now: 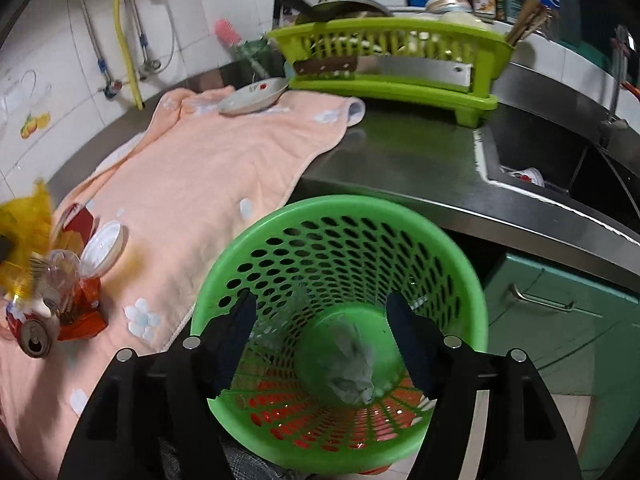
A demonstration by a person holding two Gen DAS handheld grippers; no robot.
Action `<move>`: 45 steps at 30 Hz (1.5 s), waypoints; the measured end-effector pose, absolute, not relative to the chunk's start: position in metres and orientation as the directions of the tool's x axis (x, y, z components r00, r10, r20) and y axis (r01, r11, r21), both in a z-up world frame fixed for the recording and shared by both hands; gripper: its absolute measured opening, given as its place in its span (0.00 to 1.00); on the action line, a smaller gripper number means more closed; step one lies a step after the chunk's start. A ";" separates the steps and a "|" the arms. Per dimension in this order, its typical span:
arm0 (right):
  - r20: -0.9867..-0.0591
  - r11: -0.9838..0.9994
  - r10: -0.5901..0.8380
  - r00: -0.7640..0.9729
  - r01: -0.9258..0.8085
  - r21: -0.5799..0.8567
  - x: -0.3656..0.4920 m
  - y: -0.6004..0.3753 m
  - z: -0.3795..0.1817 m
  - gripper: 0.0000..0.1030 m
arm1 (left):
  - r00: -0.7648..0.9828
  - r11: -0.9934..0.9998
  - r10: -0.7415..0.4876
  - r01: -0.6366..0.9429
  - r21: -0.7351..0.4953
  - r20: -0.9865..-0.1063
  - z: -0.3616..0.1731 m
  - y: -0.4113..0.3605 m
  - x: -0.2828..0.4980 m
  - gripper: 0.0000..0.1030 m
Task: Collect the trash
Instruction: 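Carry the foil over the green basket and open the right gripper, then move the right gripper back to the orange snack wrapper and grasp it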
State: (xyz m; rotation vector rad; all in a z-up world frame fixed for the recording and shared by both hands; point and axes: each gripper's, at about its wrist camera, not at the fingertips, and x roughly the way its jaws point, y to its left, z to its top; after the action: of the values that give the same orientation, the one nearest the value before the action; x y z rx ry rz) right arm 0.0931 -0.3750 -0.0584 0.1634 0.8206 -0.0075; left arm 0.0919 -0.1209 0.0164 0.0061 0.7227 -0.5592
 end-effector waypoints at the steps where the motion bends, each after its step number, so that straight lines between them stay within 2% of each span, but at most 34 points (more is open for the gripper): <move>1: -0.722 0.986 0.057 0.689 0.075 0.150 0.089 -0.380 -0.056 0.68 | 0.601 0.850 -0.485 0.493 -0.183 -0.635 0.013 -0.130 0.094 0.23; 11: -0.674 0.980 0.024 0.738 0.115 0.161 0.054 -0.413 -0.041 0.78 | 0.480 0.793 -0.546 0.560 -0.240 -0.687 -0.022 -0.206 0.110 0.24; 17: -0.649 0.972 0.018 0.761 0.138 0.188 0.037 -0.431 -0.032 0.78 | 0.452 0.771 -0.568 0.584 -0.254 -0.688 -0.030 -0.233 0.115 0.27; 22: -0.639 0.965 0.025 0.769 0.148 0.216 0.031 -0.436 -0.031 0.78 | 0.442 0.750 -0.599 0.601 -0.276 -0.668 -0.030 -0.242 0.115 0.46; 25: -0.635 0.969 0.024 0.772 0.139 0.206 0.028 -0.434 -0.029 0.78 | 0.452 0.759 -0.585 0.598 -0.258 -0.673 -0.030 -0.242 0.113 0.47; 33: -0.617 0.977 0.082 0.783 0.058 0.203 0.028 -0.409 -0.020 0.82 | 0.545 0.816 -0.532 0.536 -0.218 -0.648 -0.006 -0.194 0.102 0.47; 45: -0.602 0.947 0.320 0.732 -0.234 0.219 0.043 -0.303 -0.015 0.88 | 0.691 0.912 -0.404 0.354 -0.206 -0.599 0.030 -0.074 0.078 0.47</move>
State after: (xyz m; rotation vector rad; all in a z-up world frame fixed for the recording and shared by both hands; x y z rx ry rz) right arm 0.0434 -0.3035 -0.0151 0.1319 0.6852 0.3055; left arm 0.0778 -0.0744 0.0301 -0.0765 0.6871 -0.4242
